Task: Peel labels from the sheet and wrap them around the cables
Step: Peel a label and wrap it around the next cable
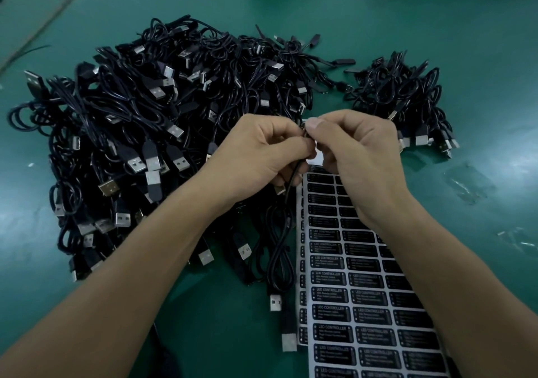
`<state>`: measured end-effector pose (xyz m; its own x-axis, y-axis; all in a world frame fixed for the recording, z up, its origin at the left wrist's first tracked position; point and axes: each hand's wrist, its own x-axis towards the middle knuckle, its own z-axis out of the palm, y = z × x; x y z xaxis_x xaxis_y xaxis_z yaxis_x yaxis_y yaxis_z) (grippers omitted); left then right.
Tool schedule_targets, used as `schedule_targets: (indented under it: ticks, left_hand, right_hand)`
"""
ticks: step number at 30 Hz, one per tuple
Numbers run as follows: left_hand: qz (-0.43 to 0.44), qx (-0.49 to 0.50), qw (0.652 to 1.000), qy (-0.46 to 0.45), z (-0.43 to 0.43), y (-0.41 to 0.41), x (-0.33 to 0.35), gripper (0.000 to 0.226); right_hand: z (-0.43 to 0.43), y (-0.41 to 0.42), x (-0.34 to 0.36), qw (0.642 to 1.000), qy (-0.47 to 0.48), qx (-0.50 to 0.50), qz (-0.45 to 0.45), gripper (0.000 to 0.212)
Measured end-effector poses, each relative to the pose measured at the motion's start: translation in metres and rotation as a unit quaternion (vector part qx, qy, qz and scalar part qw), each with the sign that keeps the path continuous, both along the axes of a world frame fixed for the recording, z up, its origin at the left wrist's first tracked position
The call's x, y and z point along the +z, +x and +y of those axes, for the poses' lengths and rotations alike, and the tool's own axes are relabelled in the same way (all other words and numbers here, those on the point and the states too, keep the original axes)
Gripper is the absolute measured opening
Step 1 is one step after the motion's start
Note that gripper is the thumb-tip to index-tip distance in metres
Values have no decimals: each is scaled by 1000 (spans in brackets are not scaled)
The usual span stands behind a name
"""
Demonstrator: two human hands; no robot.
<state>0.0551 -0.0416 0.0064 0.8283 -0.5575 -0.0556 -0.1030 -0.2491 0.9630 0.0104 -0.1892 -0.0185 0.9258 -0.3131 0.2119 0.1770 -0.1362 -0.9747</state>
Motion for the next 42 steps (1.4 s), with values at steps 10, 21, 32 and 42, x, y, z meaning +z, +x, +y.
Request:
schedule_targets:
  ticks: [10,21,32,42]
  left_hand:
    - [-106,79,991,-26,4,4,7,30]
    - [-19,216,965,-144,16,15,13,22]
    - [49,245,958,-140,21,20,13,39]
    - [44,284,945,-155,21,23,11,28]
  right_hand:
    - [5,-10,11,993,-90,71,34,39]
    - [12,-16,17,979,-65,174,88,16]
    - [-68,17,37,975,-104,-198,-10,5]
    - [-109,59,47,888,-316,-285,176,36]
